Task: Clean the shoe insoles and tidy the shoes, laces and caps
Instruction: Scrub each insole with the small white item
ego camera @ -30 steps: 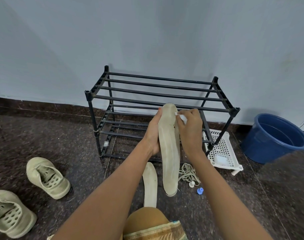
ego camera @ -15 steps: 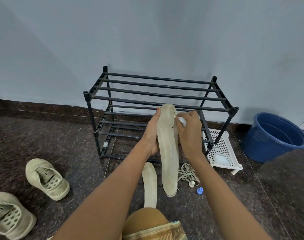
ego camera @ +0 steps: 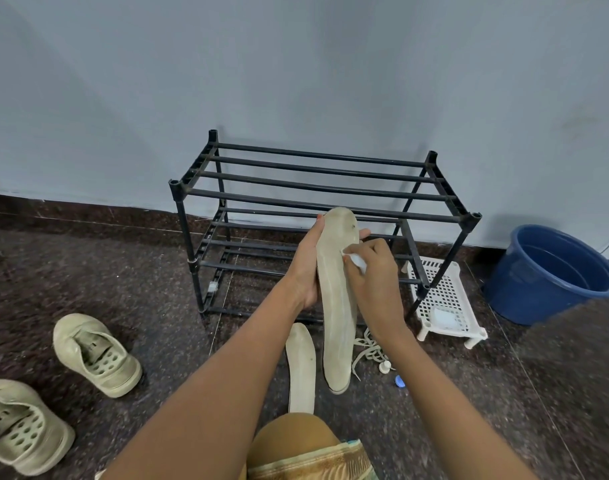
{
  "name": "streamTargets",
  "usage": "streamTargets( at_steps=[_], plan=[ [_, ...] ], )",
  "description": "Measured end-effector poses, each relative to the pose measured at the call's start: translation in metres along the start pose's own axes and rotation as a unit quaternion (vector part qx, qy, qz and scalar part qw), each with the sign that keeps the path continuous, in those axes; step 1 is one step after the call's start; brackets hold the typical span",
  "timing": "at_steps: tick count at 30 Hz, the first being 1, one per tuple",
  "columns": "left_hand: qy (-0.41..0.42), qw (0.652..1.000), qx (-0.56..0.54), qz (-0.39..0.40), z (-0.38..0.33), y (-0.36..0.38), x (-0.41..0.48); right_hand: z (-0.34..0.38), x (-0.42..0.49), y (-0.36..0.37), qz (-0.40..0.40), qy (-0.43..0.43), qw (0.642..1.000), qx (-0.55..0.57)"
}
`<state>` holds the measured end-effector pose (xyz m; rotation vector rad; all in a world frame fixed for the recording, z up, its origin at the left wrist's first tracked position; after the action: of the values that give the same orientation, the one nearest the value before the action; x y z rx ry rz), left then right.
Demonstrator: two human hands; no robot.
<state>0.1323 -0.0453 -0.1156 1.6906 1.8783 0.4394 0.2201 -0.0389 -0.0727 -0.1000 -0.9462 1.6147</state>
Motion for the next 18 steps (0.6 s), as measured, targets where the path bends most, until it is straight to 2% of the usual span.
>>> streamTargets(
  at_steps=[9,15,18],
  plan=[
    [0.015,1.000,-0.003,-0.020,-0.002,-0.004,0.002,0.007,0.037,-0.015,-0.031,-0.014,0.999,-0.014],
    [0.015,1.000,-0.007,-0.024,-0.003,-0.004,-0.001,0.007,0.013,-0.003,0.013,-0.033,0.999,-0.029],
    [0.015,1.000,-0.017,0.000,-0.002,-0.004,0.001,0.006,0.001,0.006,0.035,-0.034,0.998,-0.039]
  ],
)
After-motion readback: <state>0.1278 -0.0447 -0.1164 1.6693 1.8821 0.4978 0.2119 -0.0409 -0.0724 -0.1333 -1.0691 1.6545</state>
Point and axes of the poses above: each hand's wrist, its own x-axis towards the middle knuckle, its own y-axis out of the palm, z = x × y, the point moved 6 cm from there along x, towards the middle knuckle, and after that the axes turned 4 degrees about y, right-handed, at the moved point
